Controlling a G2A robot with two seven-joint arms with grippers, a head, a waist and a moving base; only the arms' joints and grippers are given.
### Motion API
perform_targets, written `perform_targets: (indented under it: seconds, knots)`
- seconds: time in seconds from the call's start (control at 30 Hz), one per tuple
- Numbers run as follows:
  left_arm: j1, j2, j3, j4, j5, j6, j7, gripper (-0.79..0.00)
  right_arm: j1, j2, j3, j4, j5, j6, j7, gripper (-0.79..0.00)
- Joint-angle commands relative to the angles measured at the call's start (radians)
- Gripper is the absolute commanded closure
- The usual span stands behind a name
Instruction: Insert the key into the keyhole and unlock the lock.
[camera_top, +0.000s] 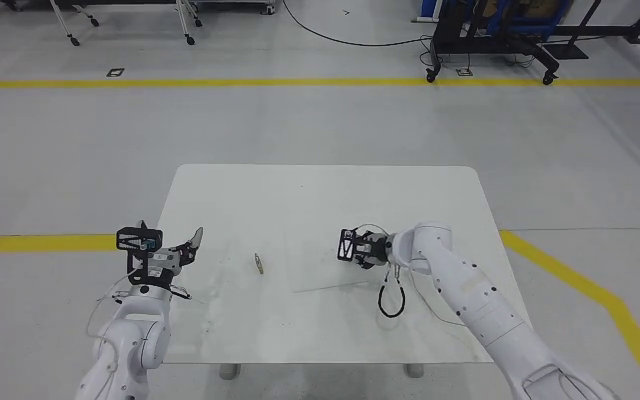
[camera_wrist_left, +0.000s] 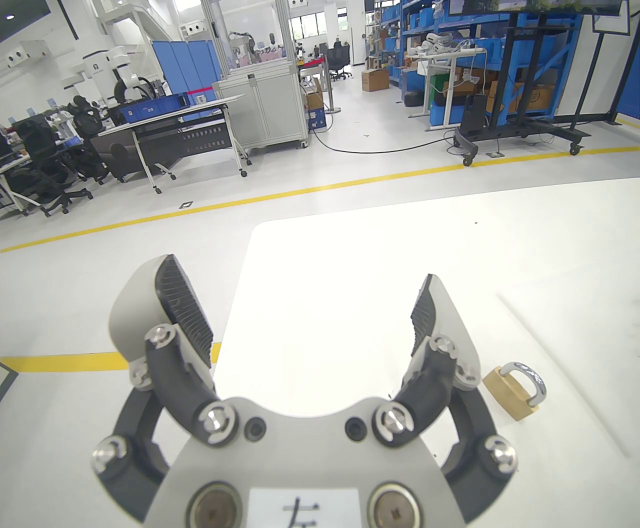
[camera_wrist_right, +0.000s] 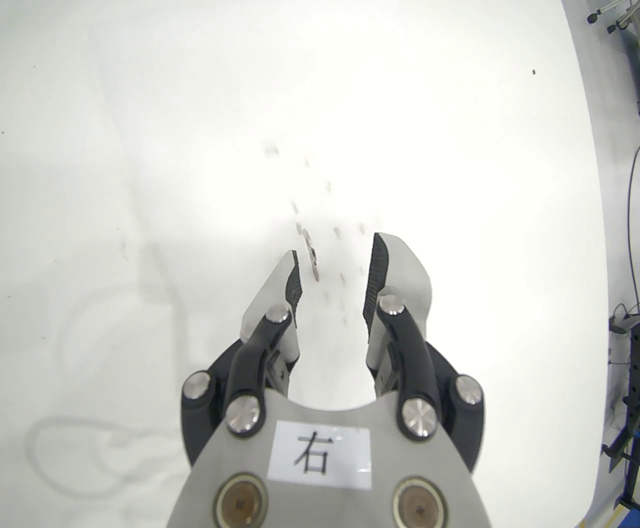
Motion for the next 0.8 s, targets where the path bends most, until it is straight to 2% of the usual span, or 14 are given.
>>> perform_targets:
  seconds: [0.0, 0.03, 0.17, 0.27, 0.3, 0.33, 0.4, 0.43, 0.47, 0.63, 0.77]
  knots:
    - [0.0, 0.0, 0.0, 0.0, 0.0, 0.0, 0.0, -0.785, 0.009, -0.003, -0.009, 0.009, 0.005, 0.0, 0.002, -0.32]
    - [0.0, 0.0, 0.0, 0.0, 0.0, 0.0, 0.0, -0.785, 0.013, -0.005, -0.014, 0.013, 0.007, 0.002, 0.003, -0.342]
    - [0.0, 0.0, 0.0, 0.0, 0.0, 0.0, 0.0, -0.785, 0.021, -0.007, -0.023, 0.015, 0.013, -0.002, -0.007, -0.336]
    - [0.0, 0.0, 0.0, 0.0, 0.0, 0.0, 0.0, -0.785, 0.025, -0.007, -0.03, 0.017, 0.008, -0.003, -0.002, -0.289]
    - [0.0, 0.0, 0.0, 0.0, 0.0, 0.0, 0.0, -0.785, 0.028, -0.008, -0.034, 0.02, 0.007, -0.002, 0.004, -0.265]
    - [0.0, 0.0, 0.0, 0.0, 0.0, 0.0, 0.0, -0.785, 0.031, -0.009, -0.039, 0.023, 0.005, -0.002, 0.011, -0.203]
    - [0.0, 0.0, 0.0, 0.0, 0.0, 0.0, 0.0, -0.785, 0.034, -0.011, -0.049, 0.022, -0.004, 0.001, 0.019, -0.185]
    - [0.0, 0.0, 0.0, 0.0, 0.0, 0.0, 0.0, -0.785, 0.035, -0.011, -0.05, 0.024, 0.002, 0.001, 0.014, -0.139]
    - [0.0, 0.0, 0.0, 0.0, 0.0, 0.0, 0.0, -0.785, 0.036, -0.011, -0.049, 0.026, 0.003, 0.003, 0.013, 0.0]
    - [0.0, 0.0, 0.0, 0.0, 0.0, 0.0, 0.0, -0.785, 0.028, -0.009, -0.043, 0.015, -0.001, 0.03, 0.024, 0.0]
    - [0.0, 0.0, 0.0, 0.0, 0.0, 0.0, 0.0, -0.785, -0.006, 0.005, 0.0, -0.034, 0.017, 0.033, -0.015, 0.0]
